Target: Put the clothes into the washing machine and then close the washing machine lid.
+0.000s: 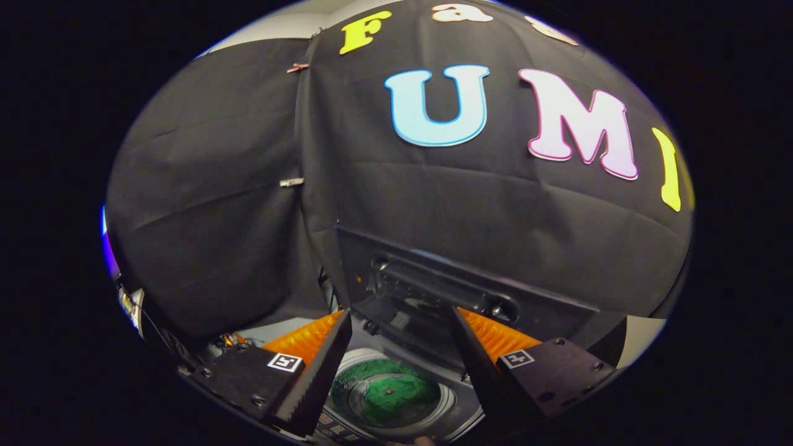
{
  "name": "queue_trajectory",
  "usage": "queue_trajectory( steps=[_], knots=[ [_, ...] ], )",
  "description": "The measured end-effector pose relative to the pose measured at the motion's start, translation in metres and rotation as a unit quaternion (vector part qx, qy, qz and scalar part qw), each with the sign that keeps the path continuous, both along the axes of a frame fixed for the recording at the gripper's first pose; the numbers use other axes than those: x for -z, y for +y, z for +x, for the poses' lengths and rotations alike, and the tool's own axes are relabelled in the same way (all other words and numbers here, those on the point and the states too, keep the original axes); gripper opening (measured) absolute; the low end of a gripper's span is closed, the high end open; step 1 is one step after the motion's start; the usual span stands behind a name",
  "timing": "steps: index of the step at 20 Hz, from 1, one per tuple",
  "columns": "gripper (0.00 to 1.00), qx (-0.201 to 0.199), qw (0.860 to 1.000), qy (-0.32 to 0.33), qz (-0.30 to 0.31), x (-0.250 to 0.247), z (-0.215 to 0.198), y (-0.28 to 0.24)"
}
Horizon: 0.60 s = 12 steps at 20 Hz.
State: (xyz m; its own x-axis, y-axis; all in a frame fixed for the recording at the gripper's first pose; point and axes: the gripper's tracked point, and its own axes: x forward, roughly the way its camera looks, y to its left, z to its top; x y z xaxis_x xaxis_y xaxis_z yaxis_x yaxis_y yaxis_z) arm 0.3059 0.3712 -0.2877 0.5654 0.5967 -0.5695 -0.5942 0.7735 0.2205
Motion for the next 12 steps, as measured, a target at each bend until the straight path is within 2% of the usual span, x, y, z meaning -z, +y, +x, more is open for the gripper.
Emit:
queue_trajectory(
  steps=[5, 12],
  knots=[
    [0.99, 0.073, 0.997, -0.030, 0.009, -0.002, 0.038, -0.019],
    [0.99, 0.173, 0.984, -0.045, 0.003, 0.001, 0.084, -0.054]
  ],
)
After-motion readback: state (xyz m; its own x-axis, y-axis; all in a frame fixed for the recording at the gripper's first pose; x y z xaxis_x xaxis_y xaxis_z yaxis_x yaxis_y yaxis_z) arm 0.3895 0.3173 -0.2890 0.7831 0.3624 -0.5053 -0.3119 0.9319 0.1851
